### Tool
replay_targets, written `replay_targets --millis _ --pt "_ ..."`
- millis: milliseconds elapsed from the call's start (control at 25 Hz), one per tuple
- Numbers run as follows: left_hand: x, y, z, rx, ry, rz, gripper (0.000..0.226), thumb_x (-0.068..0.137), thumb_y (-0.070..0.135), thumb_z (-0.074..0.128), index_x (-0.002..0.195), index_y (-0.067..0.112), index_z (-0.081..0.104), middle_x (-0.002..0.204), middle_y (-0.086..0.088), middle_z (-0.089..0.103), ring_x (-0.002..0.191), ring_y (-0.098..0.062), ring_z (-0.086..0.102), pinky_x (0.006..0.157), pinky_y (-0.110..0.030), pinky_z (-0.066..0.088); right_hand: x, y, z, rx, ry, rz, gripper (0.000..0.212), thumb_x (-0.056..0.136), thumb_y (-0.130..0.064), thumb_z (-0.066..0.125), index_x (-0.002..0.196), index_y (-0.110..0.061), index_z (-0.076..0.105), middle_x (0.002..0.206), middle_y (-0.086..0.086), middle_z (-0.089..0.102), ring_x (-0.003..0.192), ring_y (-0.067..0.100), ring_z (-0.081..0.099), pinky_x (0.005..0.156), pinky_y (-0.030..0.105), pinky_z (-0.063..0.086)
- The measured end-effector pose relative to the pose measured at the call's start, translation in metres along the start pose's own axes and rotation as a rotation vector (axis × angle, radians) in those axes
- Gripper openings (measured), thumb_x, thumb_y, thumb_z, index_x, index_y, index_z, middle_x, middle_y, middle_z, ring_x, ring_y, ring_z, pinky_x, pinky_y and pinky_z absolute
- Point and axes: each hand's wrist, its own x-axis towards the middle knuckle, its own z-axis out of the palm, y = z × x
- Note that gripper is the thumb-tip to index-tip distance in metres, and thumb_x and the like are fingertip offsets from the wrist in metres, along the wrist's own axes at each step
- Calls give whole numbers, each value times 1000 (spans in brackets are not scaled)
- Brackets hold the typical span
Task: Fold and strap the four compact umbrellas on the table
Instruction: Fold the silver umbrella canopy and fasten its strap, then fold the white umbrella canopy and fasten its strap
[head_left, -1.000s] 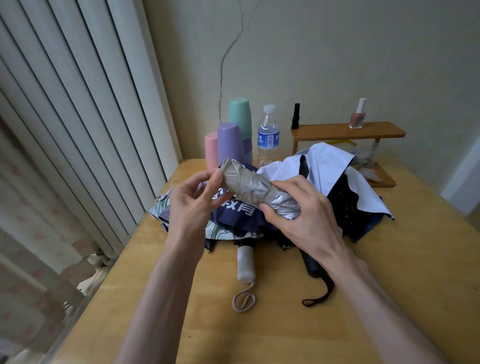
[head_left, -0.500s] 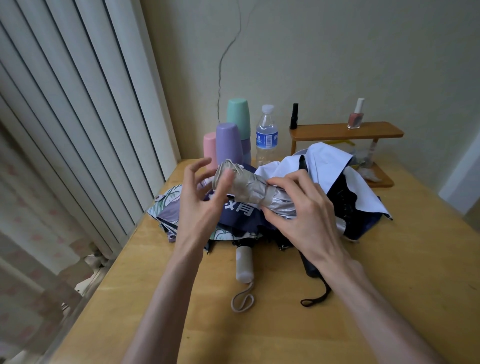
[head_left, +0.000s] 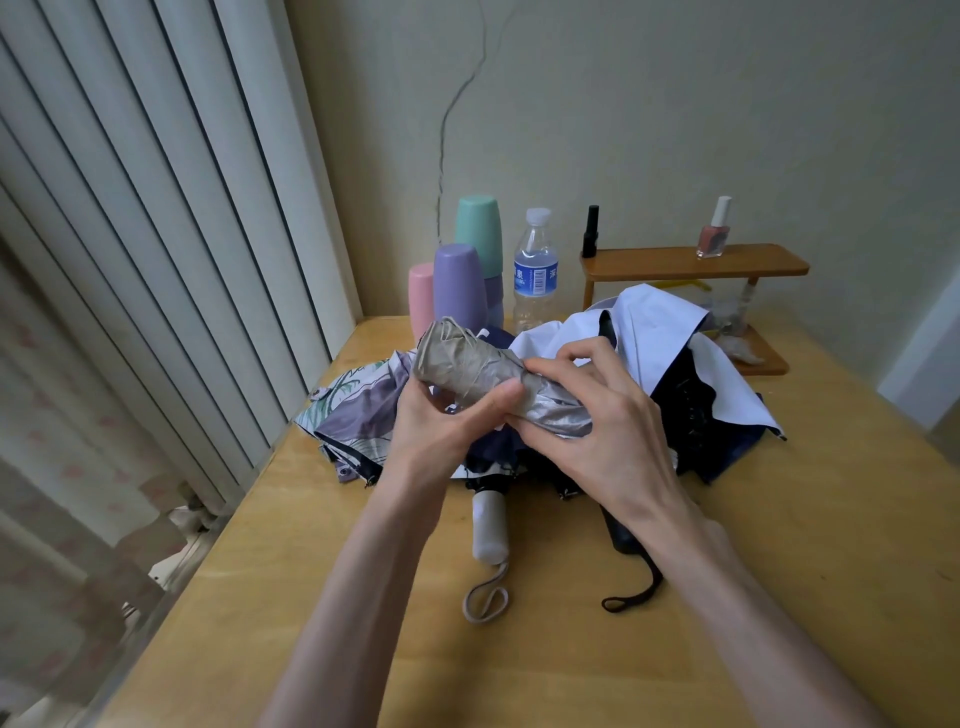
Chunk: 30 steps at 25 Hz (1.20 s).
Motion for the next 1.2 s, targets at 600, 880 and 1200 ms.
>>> replay_targets --millis 600,880,1200 --pt "-23 21 50 65 -51 -5 42 95 28 68 136 24 61 108 -6 81 85 -22 80 68 -31 65 -16 -12 -40 344 -80 457 23 97 -33 71 90 -12 63 72 0 68 64 21 65 60 42 53" --pt "-41 -31 98 421 -72 21 32 104 18 65 135 24 60 110 6 75 87 -10 77 74 -35 64 -45 66 -104 443 87 834 25 96 -39 76 96 -14 72 82 2 74 75 20 71 70 42 57" --pt "-51 -50 114 1287 -15 -76 61 95 79 40 94 21 57 81 3 65 84 -33 65 69 -42 49 -51 157 -166 -260 -85 1096 28 94 -37 72 97 -10 64 97 13 64 98 36 63 73 35 43"
